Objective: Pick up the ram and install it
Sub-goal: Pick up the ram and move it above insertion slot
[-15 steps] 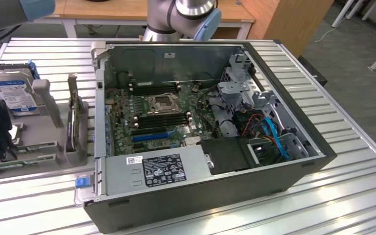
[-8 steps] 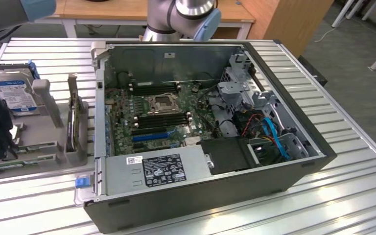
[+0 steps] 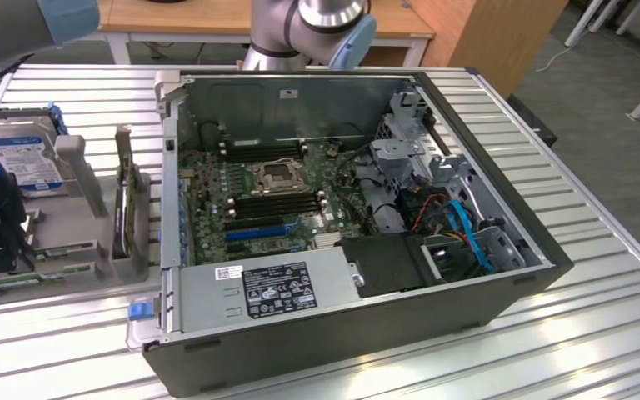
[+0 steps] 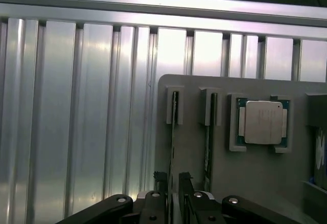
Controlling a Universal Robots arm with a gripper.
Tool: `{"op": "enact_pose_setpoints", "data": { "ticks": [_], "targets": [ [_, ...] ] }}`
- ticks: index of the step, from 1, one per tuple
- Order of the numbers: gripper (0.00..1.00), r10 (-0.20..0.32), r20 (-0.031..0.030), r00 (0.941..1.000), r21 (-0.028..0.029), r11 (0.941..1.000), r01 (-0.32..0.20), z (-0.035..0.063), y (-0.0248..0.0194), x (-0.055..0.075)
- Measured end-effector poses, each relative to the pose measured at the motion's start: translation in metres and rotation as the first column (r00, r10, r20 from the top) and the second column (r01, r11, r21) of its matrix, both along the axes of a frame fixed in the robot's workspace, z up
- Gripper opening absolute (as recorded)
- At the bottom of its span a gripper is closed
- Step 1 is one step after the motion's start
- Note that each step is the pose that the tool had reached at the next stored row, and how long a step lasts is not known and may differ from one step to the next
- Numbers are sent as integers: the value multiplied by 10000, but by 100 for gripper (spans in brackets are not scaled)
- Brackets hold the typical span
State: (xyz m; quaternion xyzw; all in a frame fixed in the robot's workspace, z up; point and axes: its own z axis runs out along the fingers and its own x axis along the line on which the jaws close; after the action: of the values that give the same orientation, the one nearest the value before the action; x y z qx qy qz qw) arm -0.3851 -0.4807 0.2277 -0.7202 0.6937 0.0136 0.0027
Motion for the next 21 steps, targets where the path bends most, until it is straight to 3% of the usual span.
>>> {"op": "enact_pose_setpoints", "data": {
  "ticks": [12, 14, 19, 21],
  "targets": [
    [24, -1, 0, 10000, 1, 10000, 1, -217, -7, 0],
    [24, 0, -2, 10000, -2, 10000, 0, -219, -8, -18],
    [24, -1, 98, 10000, -1, 10000, 1, -225, -5, -230],
    [24, 0, 111, 9999, -3, 10000, 0, -250, -5, -243]
  ]
}}
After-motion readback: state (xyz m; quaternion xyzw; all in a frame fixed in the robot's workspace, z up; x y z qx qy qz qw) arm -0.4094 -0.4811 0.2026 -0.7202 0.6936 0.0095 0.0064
